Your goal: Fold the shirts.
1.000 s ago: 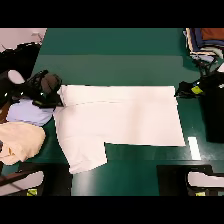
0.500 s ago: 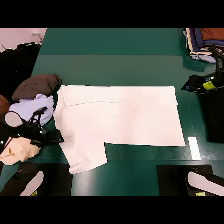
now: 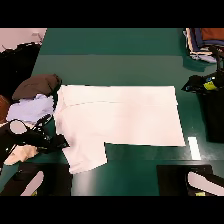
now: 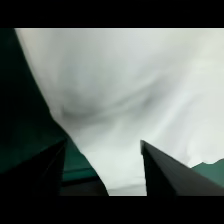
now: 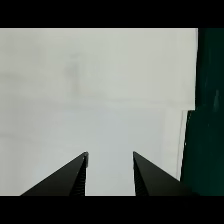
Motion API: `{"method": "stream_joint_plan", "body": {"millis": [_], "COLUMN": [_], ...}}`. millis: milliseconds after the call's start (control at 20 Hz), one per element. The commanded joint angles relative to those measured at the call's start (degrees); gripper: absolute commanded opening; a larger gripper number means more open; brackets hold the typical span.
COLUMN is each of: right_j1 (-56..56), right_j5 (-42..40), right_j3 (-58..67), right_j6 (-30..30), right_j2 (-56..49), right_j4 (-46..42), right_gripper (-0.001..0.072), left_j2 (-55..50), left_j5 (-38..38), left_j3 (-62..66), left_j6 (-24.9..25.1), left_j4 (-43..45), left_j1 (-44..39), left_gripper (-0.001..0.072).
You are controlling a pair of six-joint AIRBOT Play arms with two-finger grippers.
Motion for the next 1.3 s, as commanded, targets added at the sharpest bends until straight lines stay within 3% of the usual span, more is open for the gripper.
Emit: {"method": "stream_joint_plan", "body": {"millis": [0, 100, 150, 300, 500, 550, 600, 650, 750, 800, 1100, 1250], "right_j1": [0.1, 0.0, 0.0, -2.2, -11.5, -14.5, -18.0, -21.2, -26.0, -27.5, -27.9, -26.8], "right_j5": [0.4, 0.5, 1.0, 4.7, 6.5, 7.0, 7.0, 6.8, 4.8, 3.6, -6.6, -6.7], "right_j3": [0.0, 0.0, 0.0, -1.2, -16.7, -22.3, -28.0, -33.0, -41.9, -45.4, -52.2, -50.3], "right_j6": [0.0, 0.0, 0.0, -0.2, -0.3, -0.3, -0.3, -0.3, -0.3, -0.6, -0.6, -2.6], "right_j2": [0.0, 0.1, 0.2, 1.6, 9.9, 12.1, 13.8, 14.9, 16.3, 16.8, 17.3, 14.9], "right_j4": [0.0, 0.0, 0.0, -0.7, -3.8, -5.3, -5.5, -5.0, -3.6, -2.9, 2.5, 3.5], "right_gripper": [0.0336, 0.0336, 0.0336, 0.0336, 0.0337, 0.037, 0.0501, 0.0533, 0.0526, 0.0485, 0.0472, 0.0211], "left_j2": [0.0, 0.0, 0.0, 0.0, 0.6, 0.6, 0.6, 0.6, 0.6, 0.6, 0.6, 0.6], "left_j5": [2.7, 3.9, 4.3, 4.0, 3.1, 3.3, 3.7, 4.1, 4.7, 5.2, 5.9, 6.2], "left_j3": [-1.3, -1.8, -1.8, -0.9, 3.5, 4.6, 5.6, 6.4, 7.3, 7.3, 7.3, 7.3], "left_j6": [-0.3, 0.0, 0.7, 2.5, 6.2, 6.2, 6.3, 6.3, 6.2, 6.2, 6.2, 6.5], "left_j4": [-3.2, -4.7, -5.3, -7.2, -10.6, -11.0, -11.5, -11.8, -12.0, -12.0, -12.1, -12.0], "left_j1": [0.0, 0.0, 0.0, 0.0, 0.0, 0.0, 0.0, 0.0, 0.0, 0.0, 0.0, 0.0], "left_gripper": [0.0525, 0.0137, 0.0028, 0.0024, 0.0023, 0.0023, 0.0023, 0.0023, 0.0023, 0.0023, 0.0023, 0.0023]}}
